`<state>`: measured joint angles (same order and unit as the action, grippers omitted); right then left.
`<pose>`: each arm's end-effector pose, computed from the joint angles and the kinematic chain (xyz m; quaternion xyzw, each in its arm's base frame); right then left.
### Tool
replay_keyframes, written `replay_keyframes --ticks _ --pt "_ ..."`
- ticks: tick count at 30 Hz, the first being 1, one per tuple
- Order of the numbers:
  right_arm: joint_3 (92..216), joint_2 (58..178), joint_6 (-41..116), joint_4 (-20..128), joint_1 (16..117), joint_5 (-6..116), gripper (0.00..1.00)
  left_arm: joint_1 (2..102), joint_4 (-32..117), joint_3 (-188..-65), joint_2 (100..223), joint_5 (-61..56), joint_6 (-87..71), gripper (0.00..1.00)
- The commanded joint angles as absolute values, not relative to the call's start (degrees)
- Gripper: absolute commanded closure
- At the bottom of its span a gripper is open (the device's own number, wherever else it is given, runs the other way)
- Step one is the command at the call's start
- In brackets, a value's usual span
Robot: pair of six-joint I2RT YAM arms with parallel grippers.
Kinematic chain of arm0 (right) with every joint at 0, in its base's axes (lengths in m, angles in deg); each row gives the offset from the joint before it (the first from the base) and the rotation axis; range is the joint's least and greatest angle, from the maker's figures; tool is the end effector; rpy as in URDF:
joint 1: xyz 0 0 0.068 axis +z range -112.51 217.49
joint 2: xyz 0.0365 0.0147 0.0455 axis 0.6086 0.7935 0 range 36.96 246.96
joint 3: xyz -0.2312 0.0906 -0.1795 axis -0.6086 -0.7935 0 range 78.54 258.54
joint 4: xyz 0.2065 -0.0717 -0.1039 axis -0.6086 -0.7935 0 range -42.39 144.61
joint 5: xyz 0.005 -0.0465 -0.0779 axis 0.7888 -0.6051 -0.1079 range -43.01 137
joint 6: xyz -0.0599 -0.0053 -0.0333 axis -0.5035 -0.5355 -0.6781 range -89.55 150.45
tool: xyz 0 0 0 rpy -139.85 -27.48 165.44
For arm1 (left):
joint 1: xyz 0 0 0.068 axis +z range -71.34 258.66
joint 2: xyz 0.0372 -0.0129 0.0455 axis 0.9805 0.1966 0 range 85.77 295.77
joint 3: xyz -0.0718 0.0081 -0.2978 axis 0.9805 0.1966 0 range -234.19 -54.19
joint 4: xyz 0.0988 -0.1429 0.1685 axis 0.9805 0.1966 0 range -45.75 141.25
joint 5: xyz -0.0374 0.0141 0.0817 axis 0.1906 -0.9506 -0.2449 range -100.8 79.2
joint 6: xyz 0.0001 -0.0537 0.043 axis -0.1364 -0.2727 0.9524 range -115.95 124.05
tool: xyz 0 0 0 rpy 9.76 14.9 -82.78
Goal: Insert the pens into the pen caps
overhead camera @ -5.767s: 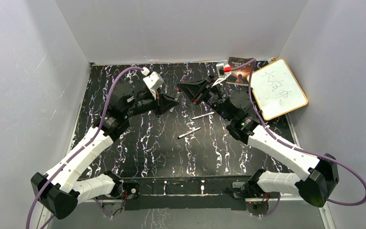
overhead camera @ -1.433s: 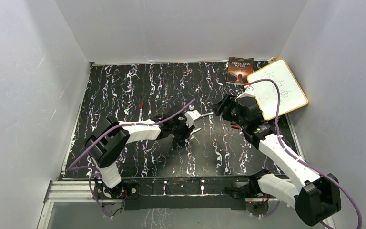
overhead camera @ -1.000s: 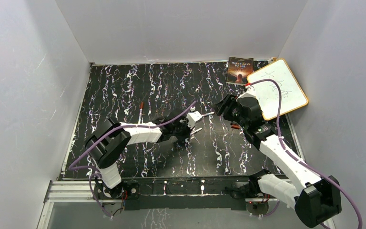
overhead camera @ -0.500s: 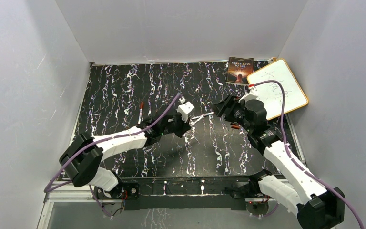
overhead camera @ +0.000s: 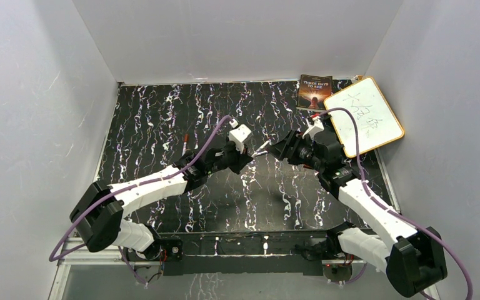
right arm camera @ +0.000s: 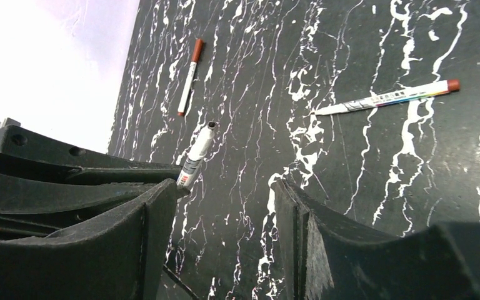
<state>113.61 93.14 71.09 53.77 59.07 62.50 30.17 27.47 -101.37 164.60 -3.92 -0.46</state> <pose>0.1832 0.0884 0.2891 0.0615 0.8224 0.3822 0.4169 0.2000 -0.2361 0.3068 0.3302 0.7200 -0.3141 0.5234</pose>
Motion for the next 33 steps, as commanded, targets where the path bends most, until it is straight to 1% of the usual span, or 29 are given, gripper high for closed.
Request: replay_keyframes --ticks 1,10,15,17,24,25,32,33 --pt "115.78 94.83 71.62 60.91 59.10 66.67 0.43 30.15 25.53 -103.70 162.57 -2.04 -1.37 1.00" --pt "117.50 97.81 71.80 63.57 59.96 67.98 0.42 30.15 25.75 -104.94 162.91 0.06 -1.42 1.00" --pt "118.19 99.66 72.20 65.40 60.83 68.25 0.47 30.15 27.03 -105.82 163.48 2.11 -0.97 1.00" --pt "118.71 100.34 72.11 65.63 61.22 68.16 0.54 30.15 27.61 -105.92 163.84 2.58 -0.64 1.00" --pt "119.49 100.30 71.62 64.79 61.82 67.47 0.95 30.19 27.96 -106.17 163.90 2.02 -0.52 1.00" --pt "119.50 100.15 71.61 64.62 61.83 67.45 1.00 30.15 28.09 -106.26 163.90 1.82 -0.47 1.00" --pt "119.98 98.98 71.14 64.26 61.85 67.29 1.00 30.19 28.24 -106.72 163.90 2.23 -0.93 0.99" --pt "120.02 98.96 71.00 64.27 61.91 67.30 1.00 30.15 28.21 -106.81 163.90 2.48 -1.00 0.92"
